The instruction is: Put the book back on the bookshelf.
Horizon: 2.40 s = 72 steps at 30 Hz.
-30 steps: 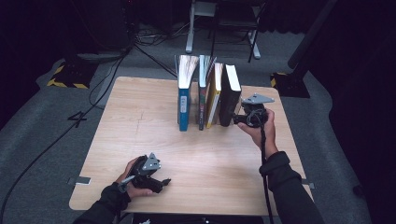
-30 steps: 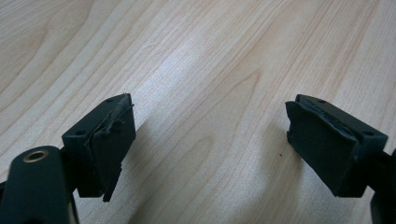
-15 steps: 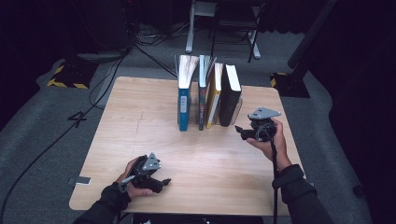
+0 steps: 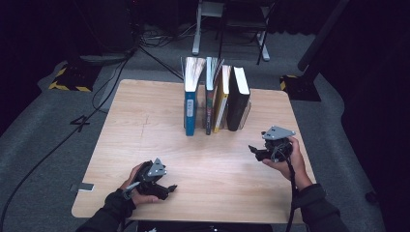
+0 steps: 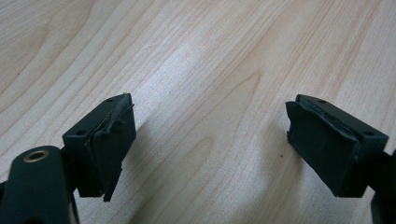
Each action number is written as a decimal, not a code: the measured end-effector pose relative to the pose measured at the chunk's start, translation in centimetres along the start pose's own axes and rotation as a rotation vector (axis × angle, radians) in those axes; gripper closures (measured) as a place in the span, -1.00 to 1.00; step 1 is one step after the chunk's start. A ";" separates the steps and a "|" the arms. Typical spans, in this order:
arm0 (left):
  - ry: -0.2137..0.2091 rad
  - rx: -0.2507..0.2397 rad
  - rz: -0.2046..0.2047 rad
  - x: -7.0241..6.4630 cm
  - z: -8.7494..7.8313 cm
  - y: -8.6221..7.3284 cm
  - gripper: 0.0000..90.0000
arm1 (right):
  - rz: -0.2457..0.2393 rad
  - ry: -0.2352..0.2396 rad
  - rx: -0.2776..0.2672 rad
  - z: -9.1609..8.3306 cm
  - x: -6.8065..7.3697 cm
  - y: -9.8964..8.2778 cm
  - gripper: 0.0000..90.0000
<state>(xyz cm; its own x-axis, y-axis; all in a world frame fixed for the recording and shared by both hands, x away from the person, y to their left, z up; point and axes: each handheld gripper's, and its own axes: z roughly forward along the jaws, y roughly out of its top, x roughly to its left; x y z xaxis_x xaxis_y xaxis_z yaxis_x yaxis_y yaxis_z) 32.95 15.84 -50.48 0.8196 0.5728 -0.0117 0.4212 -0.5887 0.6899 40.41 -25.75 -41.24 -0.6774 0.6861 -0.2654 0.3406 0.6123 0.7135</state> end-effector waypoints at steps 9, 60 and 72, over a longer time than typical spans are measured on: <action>0.001 0.000 -0.001 0.0 0.0 0.0 -0.66 | -0.029 -0.023 0.036 -0.9 0.5 -2.5 -0.44; 0.010 -0.001 -0.014 0.0 0.0 0.0 -0.66 | 0.282 0.072 0.013 -5.2 -1.9 -18.4 -0.56; 0.008 -0.001 -0.014 0.0 0.0 0.0 -0.66 | 0.291 0.070 0.016 -5.1 -2.0 -18.4 -0.56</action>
<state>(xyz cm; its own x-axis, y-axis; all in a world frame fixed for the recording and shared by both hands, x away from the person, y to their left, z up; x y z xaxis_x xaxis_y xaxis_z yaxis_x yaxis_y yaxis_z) 33.00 15.84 -50.50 0.8108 0.5851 -0.0157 0.4320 -0.5800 0.6906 32.15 -40.39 -50.49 -0.5928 0.8053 -0.0058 0.5367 0.4005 0.7426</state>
